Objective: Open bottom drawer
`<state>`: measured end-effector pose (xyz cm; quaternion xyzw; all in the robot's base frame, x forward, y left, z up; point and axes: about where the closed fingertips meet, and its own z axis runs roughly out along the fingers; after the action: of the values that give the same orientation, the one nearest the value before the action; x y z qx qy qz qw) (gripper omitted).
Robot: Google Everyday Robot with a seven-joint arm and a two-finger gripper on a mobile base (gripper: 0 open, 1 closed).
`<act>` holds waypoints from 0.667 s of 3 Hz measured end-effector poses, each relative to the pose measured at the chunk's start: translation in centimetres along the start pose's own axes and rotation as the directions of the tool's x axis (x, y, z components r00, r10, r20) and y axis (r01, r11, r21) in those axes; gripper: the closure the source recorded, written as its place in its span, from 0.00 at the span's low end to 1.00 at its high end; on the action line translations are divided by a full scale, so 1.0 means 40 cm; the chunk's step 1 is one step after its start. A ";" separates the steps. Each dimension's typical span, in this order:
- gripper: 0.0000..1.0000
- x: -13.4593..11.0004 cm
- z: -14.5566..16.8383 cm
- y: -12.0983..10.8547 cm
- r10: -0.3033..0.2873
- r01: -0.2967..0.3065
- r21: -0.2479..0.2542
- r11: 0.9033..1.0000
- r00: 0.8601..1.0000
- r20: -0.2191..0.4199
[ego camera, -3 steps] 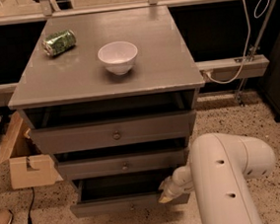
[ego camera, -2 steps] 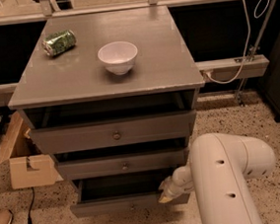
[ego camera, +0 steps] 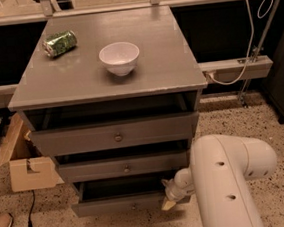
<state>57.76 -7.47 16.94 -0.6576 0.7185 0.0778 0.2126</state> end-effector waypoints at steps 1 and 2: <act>0.00 -0.005 0.014 0.034 -0.038 0.036 -0.063 0.997 0.999 -0.021; 0.00 0.020 0.023 0.096 -0.040 0.031 -0.161 0.987 0.998 -0.053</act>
Offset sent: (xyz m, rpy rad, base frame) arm -0.0658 -0.0091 -0.0276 -0.0932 0.2594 0.1305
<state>54.14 -7.38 15.15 -0.6874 0.7037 0.1127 0.1403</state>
